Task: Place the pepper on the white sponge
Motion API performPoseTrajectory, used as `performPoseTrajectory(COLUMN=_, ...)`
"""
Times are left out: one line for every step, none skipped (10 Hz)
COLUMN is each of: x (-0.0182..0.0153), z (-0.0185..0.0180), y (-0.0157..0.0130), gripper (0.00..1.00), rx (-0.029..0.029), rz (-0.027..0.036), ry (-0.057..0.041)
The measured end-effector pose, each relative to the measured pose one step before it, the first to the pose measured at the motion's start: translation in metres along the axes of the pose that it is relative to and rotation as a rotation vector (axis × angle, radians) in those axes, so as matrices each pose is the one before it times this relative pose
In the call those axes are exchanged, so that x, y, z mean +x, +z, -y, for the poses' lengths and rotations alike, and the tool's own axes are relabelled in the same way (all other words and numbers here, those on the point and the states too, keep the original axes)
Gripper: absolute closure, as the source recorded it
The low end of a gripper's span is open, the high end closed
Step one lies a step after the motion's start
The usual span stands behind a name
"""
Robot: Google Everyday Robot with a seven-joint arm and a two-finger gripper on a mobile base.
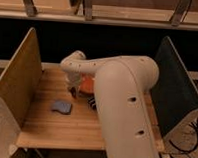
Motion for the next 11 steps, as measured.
performPoseTrajectory(x=0.00688, z=-0.01006, y=0.00143, gripper=1.0, rx=-0.01523, rz=-0.01259, ry=-0.01831)
performPoseTrajectory(x=0.01414, z=-0.01816, y=0.00647, gripper=1.0, rx=-0.02984, rz=-0.03206, ry=-0.0237)
performPoseTrajectory(x=0.00917, z=-0.01158, y=0.0052, gripper=1.0, rx=-0.02287, rz=-0.02324, ry=-0.01101)
performPoseTrajectory(x=0.01023, z=-0.00928, y=0.00786, gripper=1.0, rx=-0.02266, rz=-0.02961, ry=-0.00894)
performPoseTrajectory(x=0.00576, z=-0.00271, y=0.00622, gripper=1.0, rx=-0.01317, rz=-0.02176, ry=-0.0031)
performPoseTrajectory(x=0.006, z=-0.00486, y=0.00673, gripper=1.0, rx=-0.01754, rz=-0.02449, ry=-0.00692)
performPoseTrajectory(x=0.0037, z=-0.00419, y=0.00497, gripper=1.0, rx=-0.01158, rz=-0.01724, ry=-0.00585)
performPoseTrajectory(x=0.00101, z=-0.00018, y=0.00187, gripper=1.0, rx=-0.00397, rz=-0.00719, ry=0.00021)
performPoseTrajectory(x=0.0, z=0.00028, y=-0.00028, gripper=0.99, rx=0.00023, rz=-0.00002, ry=0.00046)
performPoseTrajectory(x=0.00002, z=0.00008, y=0.00008, gripper=0.93, rx=0.0001, rz=-0.00009, ry=0.00009)
performPoseTrajectory(x=0.00005, z=-0.00045, y=0.00008, gripper=0.85, rx=-0.00033, rz=-0.00006, ry=-0.00057)
